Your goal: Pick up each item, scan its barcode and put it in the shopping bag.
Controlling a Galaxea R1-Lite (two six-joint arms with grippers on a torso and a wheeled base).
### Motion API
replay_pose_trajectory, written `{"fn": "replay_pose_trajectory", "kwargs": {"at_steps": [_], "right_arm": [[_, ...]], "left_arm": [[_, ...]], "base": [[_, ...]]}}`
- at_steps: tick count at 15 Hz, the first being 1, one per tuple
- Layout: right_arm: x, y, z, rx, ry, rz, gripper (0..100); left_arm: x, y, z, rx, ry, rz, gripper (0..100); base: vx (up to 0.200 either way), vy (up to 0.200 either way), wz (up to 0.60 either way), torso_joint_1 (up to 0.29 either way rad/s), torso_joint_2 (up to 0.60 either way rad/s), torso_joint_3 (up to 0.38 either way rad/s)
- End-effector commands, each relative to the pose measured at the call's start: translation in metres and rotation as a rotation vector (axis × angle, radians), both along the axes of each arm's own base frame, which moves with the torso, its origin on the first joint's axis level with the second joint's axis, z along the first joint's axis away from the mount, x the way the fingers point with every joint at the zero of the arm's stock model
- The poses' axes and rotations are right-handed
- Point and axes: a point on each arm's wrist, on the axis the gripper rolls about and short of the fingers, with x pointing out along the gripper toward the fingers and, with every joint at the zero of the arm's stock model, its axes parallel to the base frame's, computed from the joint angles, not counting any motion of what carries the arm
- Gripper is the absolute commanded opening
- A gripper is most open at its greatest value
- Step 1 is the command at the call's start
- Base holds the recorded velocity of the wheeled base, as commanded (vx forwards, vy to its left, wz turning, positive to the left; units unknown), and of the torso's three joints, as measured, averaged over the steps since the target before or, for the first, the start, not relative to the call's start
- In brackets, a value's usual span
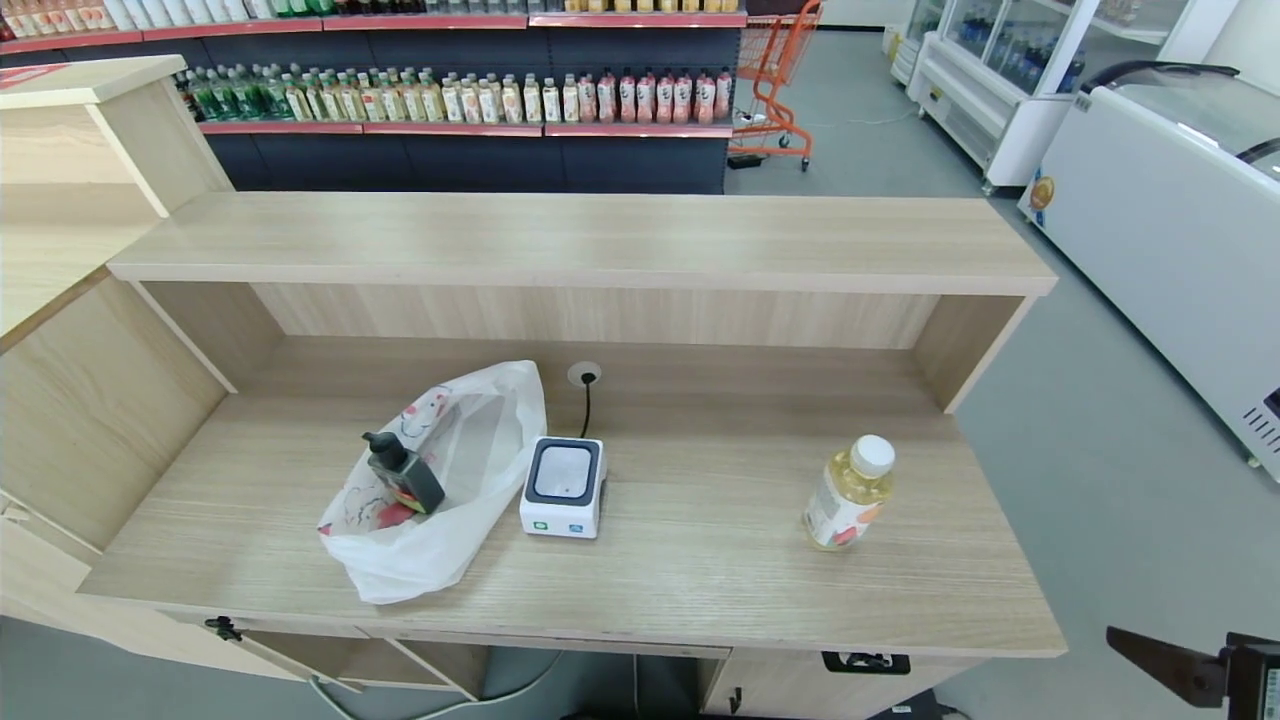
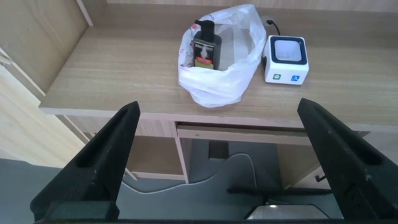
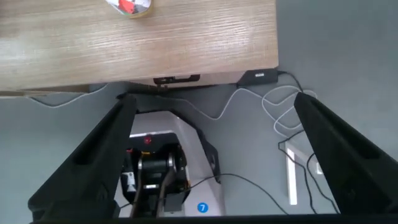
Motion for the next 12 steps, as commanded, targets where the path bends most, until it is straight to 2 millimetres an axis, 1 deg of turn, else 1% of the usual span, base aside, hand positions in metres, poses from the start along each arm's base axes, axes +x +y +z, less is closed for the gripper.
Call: {"fn": "replay_pose_trajectory", "kwargs": {"at_steps": [1,3,4,5,7,8,10,12], "right_arm": [[0.048,0.001,0.0,0.093,0.119,-0.023,100],[0.07,0.007,-0.003,0.136,0.172,0.009,100],[0.077,0.008,-0.004,0.139,0.177,0.021,100],[0.086,0.017,-0.01,0.132,0.188,0.081,100],[0.098,0.025,-0.02,0.101,0.211,0.129,100],[0.104,0.03,-0.029,0.066,0.24,0.175,100],[0.11,0.032,-0.037,0.031,0.269,0.212,100],[0.125,0.036,-0.043,-0.021,0.268,0.262,100]], "left_arm": [[0.0,0.0,0.0,0.0,0.001,0.0,100],[0.0,0.0,0.0,0.0,0.001,0.001,100],[0.0,0.0,0.0,0.0,0.001,0.0,100],[0.0,0.0,0.0,0.0,0.001,0.0,100],[0.0,0.0,0.0,0.0,0.001,0.001,100],[0.0,0.0,0.0,0.0,0.001,0.0,100],[0.0,0.0,0.0,0.0,0.001,0.0,100],[0.0,0.0,0.0,0.0,0.001,0.0,100]], "base": [[0.0,0.0,0.0,0.0,0.0,0.0],[0.0,0.0,0.0,0.0,0.0,0.0],[0.0,0.0,0.0,0.0,0.0,0.0],[0.0,0.0,0.0,0.0,0.0,0.0],[0.0,0.0,0.0,0.0,0.0,0.0],[0.0,0.0,0.0,0.0,0.0,0.0],[0.0,0.0,0.0,0.0,0.0,0.0],[0.0,0.0,0.0,0.0,0.0,0.0]]}}
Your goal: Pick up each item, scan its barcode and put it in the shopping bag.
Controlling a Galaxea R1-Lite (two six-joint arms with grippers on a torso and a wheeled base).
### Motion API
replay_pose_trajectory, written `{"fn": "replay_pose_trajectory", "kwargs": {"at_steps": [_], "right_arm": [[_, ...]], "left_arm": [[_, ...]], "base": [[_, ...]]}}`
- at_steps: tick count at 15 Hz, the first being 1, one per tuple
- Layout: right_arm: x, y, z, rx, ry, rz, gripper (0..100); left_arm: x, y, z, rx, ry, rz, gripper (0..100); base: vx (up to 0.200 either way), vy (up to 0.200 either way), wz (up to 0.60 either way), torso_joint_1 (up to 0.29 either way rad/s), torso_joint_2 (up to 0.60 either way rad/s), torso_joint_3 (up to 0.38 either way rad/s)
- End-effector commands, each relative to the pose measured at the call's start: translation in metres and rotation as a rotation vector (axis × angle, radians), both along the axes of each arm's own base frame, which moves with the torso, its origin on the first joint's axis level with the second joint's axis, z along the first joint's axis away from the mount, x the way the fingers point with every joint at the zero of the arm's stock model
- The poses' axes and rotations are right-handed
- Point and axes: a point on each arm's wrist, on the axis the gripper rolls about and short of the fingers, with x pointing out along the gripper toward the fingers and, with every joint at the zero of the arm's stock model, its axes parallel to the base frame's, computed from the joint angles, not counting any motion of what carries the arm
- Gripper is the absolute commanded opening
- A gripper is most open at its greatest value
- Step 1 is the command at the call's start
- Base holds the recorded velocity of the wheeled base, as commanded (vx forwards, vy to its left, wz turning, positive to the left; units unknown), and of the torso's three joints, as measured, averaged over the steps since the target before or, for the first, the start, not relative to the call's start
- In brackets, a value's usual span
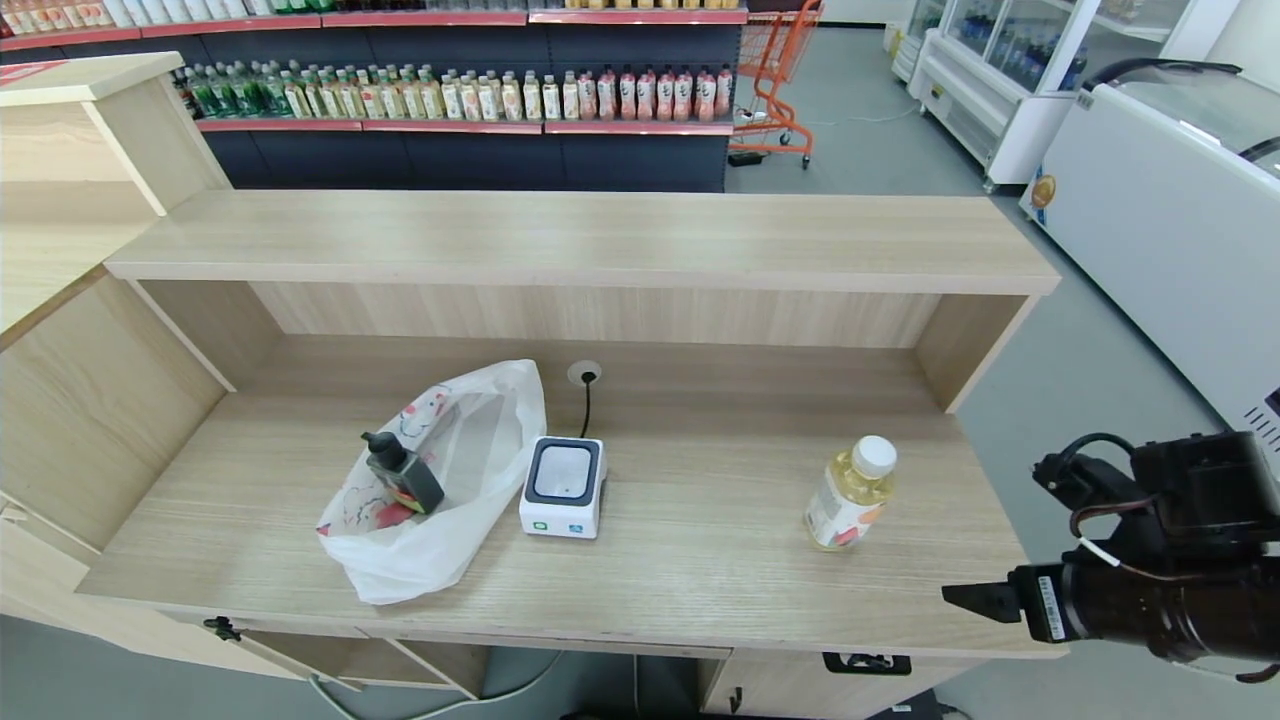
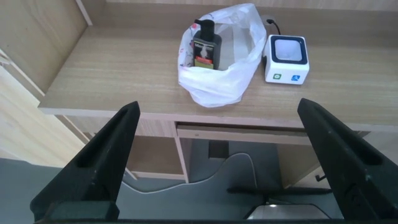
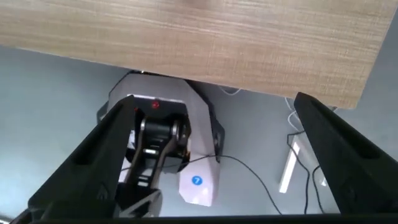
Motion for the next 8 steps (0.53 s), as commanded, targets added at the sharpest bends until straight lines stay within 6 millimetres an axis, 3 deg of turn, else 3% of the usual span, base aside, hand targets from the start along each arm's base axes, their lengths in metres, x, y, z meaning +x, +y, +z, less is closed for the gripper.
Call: {"fn": "replay_pose_trajectory", "kwargs": {"at_steps": [1,4,8], "right_arm": [[0.02,0.006,-0.016,-0.041,0.009,0.033,100],[0.033,0.011,-0.027,-0.105,-0.052,0.077,100],[0.056,0.039,-0.056,-0.101,-0.184,0.168,100]], "left_arm": [[0.0,0.0,0.0,0.0,0.001,0.001,100],[0.0,0.0,0.0,0.0,0.001,0.0,100],[0.0,0.0,0.0,0.0,0.001,0.001,100]], "base": [[0.0,0.0,0.0,0.0,0.0,0.0],[0.0,0.0,0.0,0.0,0.0,0.0],[0.0,0.0,0.0,0.0,0.0,0.0]]}}
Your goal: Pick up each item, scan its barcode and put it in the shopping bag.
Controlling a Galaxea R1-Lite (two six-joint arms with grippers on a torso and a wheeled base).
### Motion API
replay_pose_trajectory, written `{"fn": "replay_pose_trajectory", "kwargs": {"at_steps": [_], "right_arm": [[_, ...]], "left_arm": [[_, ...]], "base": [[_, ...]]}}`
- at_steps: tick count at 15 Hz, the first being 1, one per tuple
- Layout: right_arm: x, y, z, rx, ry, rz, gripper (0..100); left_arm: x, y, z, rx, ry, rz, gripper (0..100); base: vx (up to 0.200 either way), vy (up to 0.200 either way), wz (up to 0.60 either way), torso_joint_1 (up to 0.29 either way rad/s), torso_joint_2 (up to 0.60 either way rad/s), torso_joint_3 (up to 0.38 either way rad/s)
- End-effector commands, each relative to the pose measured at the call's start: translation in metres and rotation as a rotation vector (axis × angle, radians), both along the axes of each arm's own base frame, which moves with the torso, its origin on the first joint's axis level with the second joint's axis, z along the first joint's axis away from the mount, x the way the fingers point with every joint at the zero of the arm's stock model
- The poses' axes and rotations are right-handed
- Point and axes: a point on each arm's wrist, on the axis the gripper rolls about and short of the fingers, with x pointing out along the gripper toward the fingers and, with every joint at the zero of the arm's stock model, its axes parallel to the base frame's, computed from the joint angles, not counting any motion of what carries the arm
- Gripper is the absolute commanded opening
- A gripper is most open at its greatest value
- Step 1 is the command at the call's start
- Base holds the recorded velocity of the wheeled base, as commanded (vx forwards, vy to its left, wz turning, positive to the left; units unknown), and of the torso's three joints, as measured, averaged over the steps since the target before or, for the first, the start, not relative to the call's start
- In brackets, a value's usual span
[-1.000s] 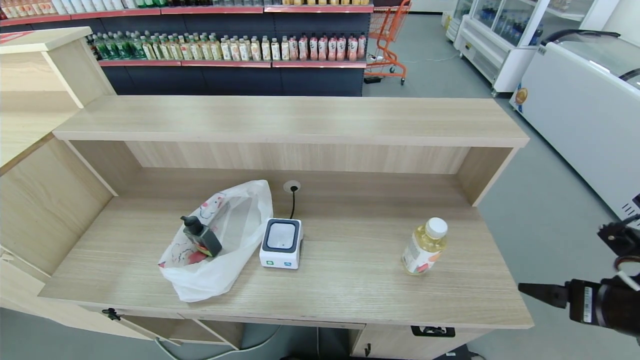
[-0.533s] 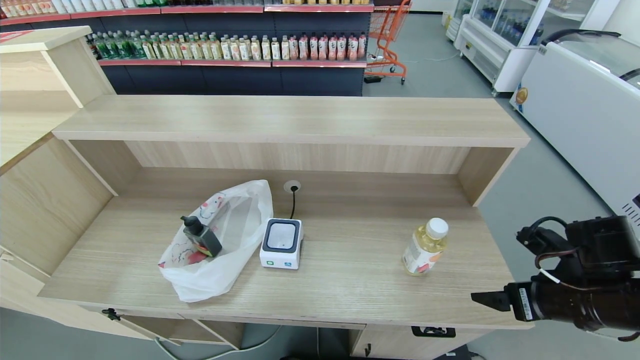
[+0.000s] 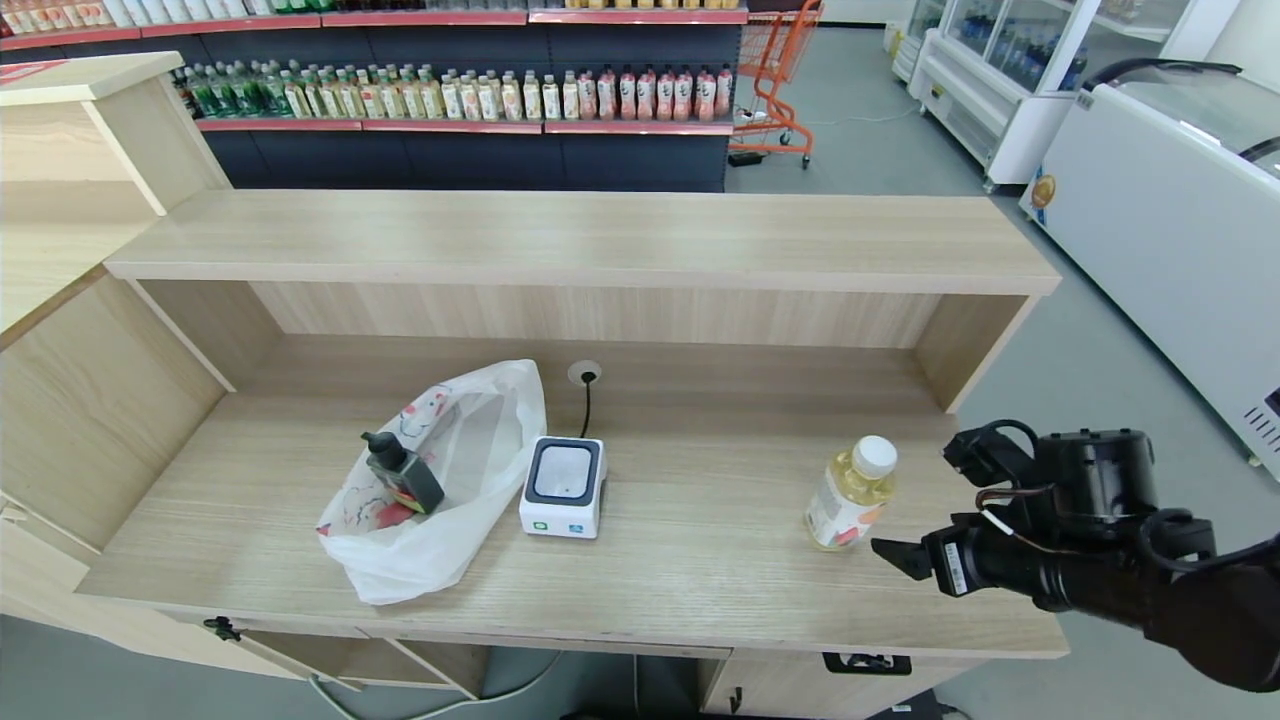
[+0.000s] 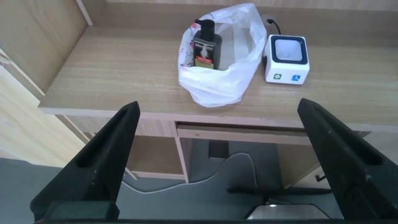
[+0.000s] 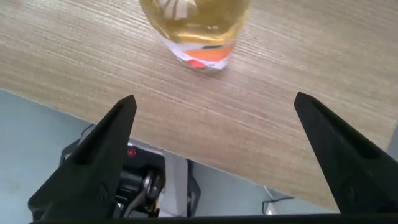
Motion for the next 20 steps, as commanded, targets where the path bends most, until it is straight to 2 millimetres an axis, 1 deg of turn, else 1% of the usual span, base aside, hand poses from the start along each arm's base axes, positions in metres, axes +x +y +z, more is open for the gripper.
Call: {"fn": "replay_pose_trajectory", "kwargs": {"at_steps": [1,4,6,8,11,15,17,20], "right_arm": [[0.009,0.013,-0.031,-0.012,0.047,0.041,100],[0.02,0.019,-0.048,-0.03,-0.011,0.067,100],[0.029,0.022,-0.054,-0.038,-0.081,0.081,100],[0.036,0.024,-0.058,-0.067,-0.14,0.105,100],[0.043,0.029,-0.064,-0.054,-0.188,0.116,100],[0.06,0.042,-0.069,-0.044,-0.26,0.137,100],[0.063,0.049,-0.072,-0.042,-0.267,0.153,100],[0.073,0.054,-0.077,-0.062,-0.312,0.172,100]], "left_arm": [[0.0,0.0,0.0,0.0,0.001,0.0,100],[0.0,0.0,0.0,-0.002,0.001,0.0,100],[0.0,0.0,0.0,0.0,0.001,0.001,100],[0.0,0.0,0.0,0.0,0.001,0.0,100],[0.0,0.0,0.0,0.0,0.001,0.0,100],[0.0,0.0,0.0,0.0,0.001,0.0,100],[0.0,0.0,0.0,0.0,0.001,0.0,100],[0.0,0.0,0.0,0.0,0.001,0.0,100]], "base": [[0.0,0.0,0.0,0.0,0.0,0.0],[0.0,0.0,0.0,0.0,0.0,0.0],[0.0,0.0,0.0,0.0,0.0,0.0],[0.0,0.0,0.0,0.0,0.0,0.0],[0.0,0.0,0.0,0.0,0.0,0.0],[0.0,0.0,0.0,0.0,0.0,0.0],[0.0,0.0,0.0,0.0,0.0,0.0],[0.0,0.0,0.0,0.0,0.0,0.0]]}}
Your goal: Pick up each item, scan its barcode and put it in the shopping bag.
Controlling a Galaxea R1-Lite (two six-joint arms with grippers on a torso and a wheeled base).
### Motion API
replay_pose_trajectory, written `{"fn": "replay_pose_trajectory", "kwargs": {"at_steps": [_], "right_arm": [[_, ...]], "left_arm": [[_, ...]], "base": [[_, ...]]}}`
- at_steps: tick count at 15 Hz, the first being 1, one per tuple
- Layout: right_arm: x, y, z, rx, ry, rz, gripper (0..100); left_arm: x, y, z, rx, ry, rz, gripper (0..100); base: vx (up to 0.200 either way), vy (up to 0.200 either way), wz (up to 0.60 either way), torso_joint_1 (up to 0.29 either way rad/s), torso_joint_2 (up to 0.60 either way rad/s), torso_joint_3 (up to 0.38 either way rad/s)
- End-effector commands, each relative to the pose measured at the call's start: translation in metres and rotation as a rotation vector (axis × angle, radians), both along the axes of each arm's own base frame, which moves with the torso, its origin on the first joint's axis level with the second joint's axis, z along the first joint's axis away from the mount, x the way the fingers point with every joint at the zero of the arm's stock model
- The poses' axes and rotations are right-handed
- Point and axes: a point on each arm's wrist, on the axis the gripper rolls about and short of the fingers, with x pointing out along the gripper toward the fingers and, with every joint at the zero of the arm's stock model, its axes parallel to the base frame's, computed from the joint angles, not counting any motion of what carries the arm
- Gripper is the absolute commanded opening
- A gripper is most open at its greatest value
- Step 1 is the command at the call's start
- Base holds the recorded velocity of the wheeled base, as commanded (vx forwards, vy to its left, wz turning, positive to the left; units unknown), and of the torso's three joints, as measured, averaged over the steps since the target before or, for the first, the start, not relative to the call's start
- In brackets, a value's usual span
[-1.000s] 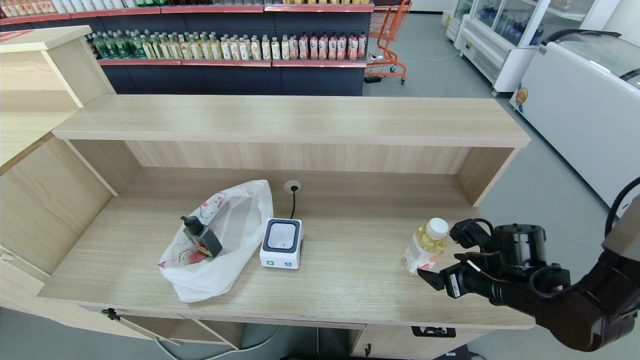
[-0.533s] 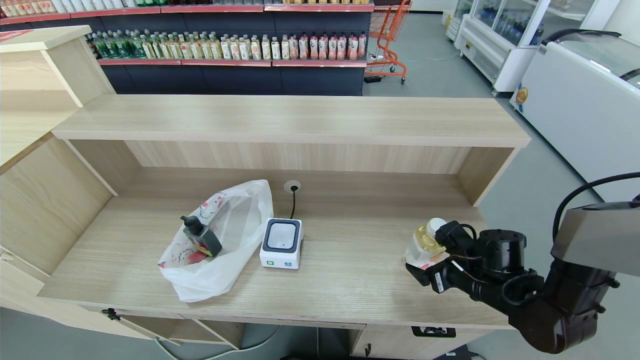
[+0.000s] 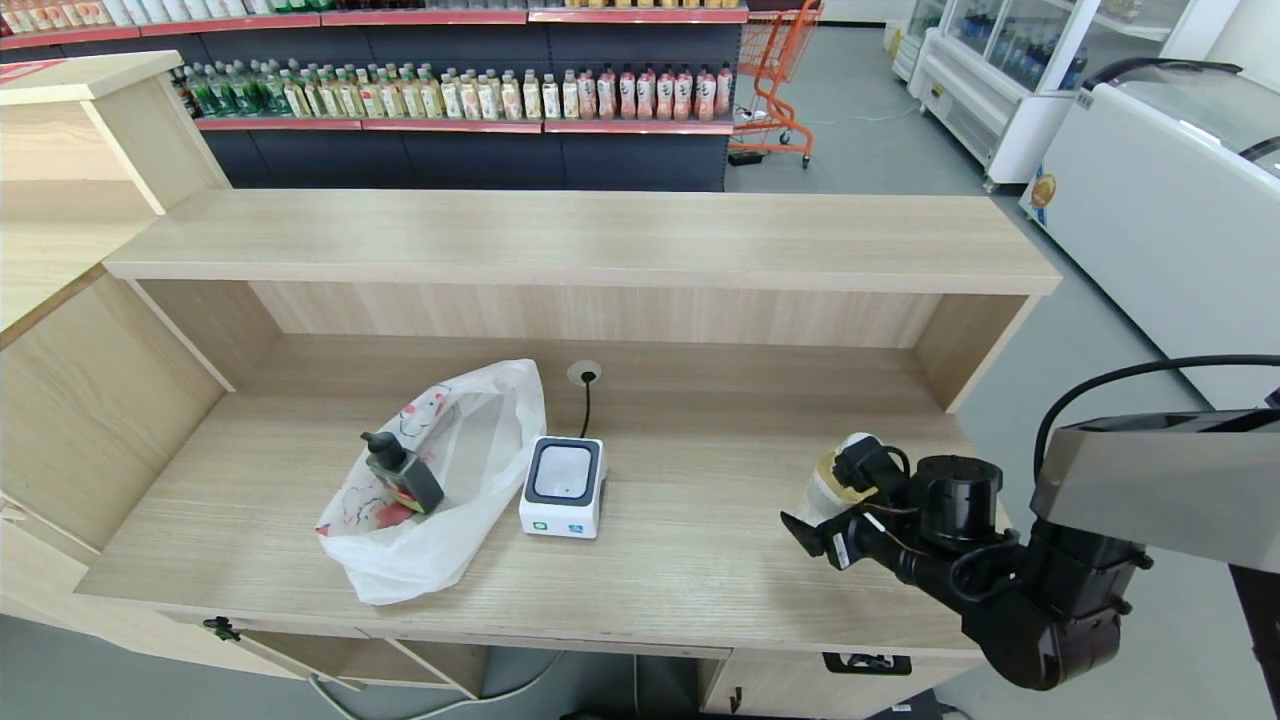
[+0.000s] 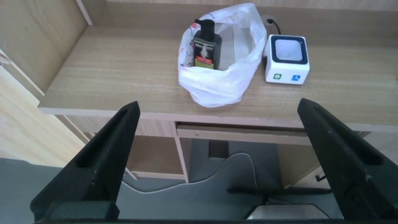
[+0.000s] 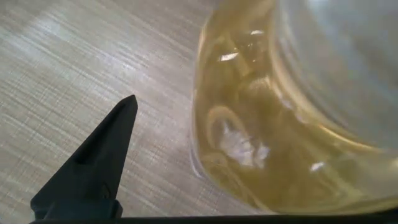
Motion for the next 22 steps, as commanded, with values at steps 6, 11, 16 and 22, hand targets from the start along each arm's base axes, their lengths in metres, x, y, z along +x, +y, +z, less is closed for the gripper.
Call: {"fn": "replay_pose_trajectory", "kwargs": {"at_steps": [6,11,16,22], "right_arm": [[0.02,0.008,-0.001,0.004,-0.086,0.01,0],[0.016,0.012,0.005,0.01,-0.097,0.027,0],[0.013,0.01,0.035,0.103,-0.144,0.013,0],[-0.037,0.005,0.141,0.497,0.0,0.25,0]], "left_arm": [[0.0,0.0,0.0,-0.001,0.001,0.001,100],[0.0,0.0,0.0,0.0,0.001,0.0,100],[0.0,0.0,0.0,0.0,0.001,0.0,100],[0.0,0.0,0.0,0.0,0.001,0.001,100]], "base": [[0.0,0.0,0.0,0.0,0.0,0.0],[0.0,0.0,0.0,0.0,0.0,0.0],[0.0,0.0,0.0,0.0,0.0,0.0],[0.0,0.0,0.0,0.0,0.0,0.0]]}}
